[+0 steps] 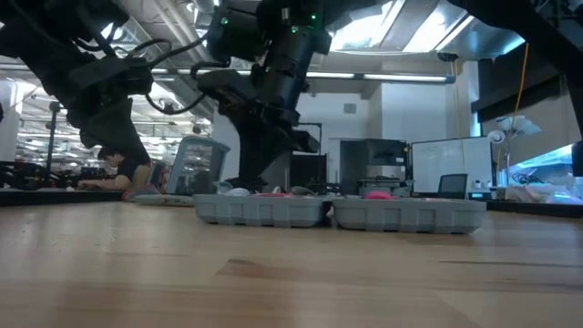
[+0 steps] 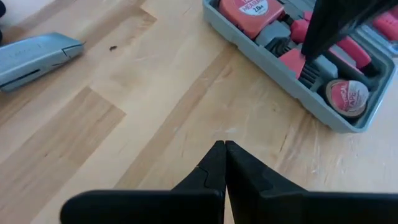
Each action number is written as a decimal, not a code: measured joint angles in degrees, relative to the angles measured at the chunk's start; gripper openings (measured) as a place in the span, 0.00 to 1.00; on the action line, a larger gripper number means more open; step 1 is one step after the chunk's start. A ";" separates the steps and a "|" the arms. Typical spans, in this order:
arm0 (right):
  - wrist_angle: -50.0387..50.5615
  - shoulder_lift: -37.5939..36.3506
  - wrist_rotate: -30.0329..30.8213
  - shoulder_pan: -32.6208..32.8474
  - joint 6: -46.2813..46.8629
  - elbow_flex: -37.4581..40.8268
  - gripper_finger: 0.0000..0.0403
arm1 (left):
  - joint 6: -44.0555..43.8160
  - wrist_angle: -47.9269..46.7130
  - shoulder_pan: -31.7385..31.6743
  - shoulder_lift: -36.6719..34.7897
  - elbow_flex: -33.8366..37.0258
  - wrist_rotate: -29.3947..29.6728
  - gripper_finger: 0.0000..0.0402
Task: Prefit tool cases
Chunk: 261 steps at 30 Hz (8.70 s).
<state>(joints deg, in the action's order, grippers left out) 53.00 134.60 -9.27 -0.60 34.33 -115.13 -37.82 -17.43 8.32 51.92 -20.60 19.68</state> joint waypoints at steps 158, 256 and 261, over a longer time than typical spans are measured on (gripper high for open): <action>-9.94 -23.09 -2.40 1.74 5.77 33.22 0.00 | 13.60 29.96 -5.53 38.58 -13.79 -7.75 0.00; 2.88 -30.72 9.15 -8.81 -7.79 27.17 0.00 | 20.22 29.46 -7.64 22.89 -15.35 -6.10 0.00; 5.60 -32.49 6.39 -6.40 -5.96 29.68 0.06 | 21.87 22.53 -7.54 18.90 -15.93 -8.15 0.00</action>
<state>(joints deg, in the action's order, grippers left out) 58.61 102.10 -2.88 -7.00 28.37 -85.46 -15.95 5.10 0.78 70.82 -36.53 11.53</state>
